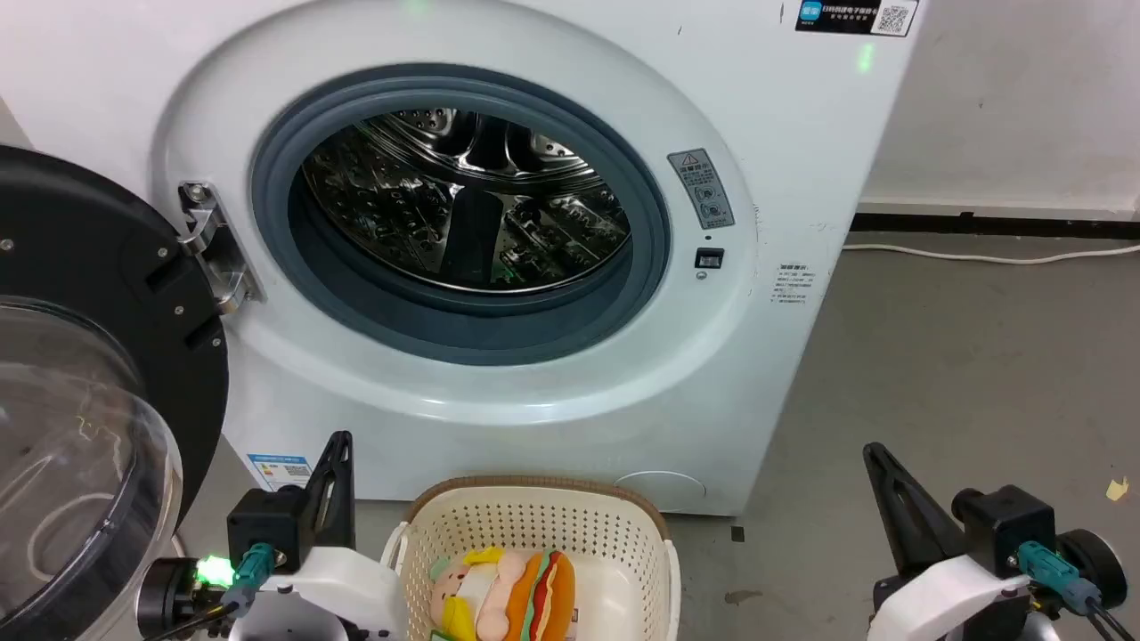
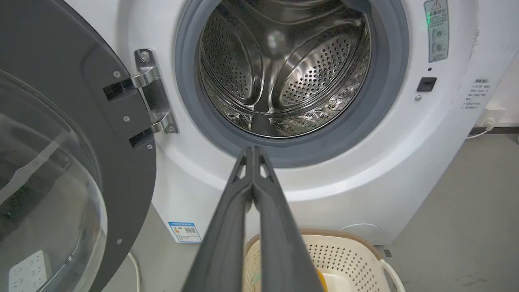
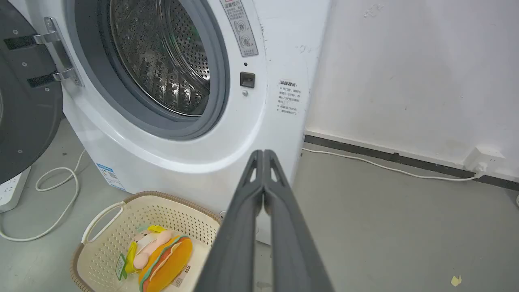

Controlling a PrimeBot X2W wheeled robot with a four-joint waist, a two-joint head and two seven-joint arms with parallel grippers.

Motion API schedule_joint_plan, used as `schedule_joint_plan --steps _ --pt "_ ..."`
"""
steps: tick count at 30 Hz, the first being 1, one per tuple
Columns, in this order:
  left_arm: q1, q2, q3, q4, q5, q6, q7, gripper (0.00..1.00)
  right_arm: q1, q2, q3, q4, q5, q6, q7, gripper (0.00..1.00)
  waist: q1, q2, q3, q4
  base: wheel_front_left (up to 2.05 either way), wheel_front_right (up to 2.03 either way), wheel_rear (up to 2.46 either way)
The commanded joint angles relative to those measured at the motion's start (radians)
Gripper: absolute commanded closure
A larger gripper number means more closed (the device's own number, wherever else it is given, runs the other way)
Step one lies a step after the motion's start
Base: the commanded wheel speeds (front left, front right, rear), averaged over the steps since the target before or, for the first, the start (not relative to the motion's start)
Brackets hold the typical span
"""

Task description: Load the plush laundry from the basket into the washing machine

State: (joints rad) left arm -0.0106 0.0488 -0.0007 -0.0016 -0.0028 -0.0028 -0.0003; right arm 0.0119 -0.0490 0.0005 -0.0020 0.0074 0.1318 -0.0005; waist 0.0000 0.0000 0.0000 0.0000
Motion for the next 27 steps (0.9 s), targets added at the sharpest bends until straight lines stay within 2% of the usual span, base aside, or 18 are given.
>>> schedule_joint_plan --steps 1,27 --pt "0.011 0.001 0.001 0.002 0.003 0.003 0.0 1.0 -0.012 -0.001 0.0 0.002 -0.007 -0.001 0.0 1.0 0.0 0.0 0.0 0.0 0.0 0.0 0.0" --pt "0.011 0.001 0.001 0.002 0.003 0.003 0.0 1.0 -0.012 -0.001 0.0 0.002 -0.007 -0.001 0.0 1.0 0.0 0.0 0.0 0.0 0.0 0.0 0.0"
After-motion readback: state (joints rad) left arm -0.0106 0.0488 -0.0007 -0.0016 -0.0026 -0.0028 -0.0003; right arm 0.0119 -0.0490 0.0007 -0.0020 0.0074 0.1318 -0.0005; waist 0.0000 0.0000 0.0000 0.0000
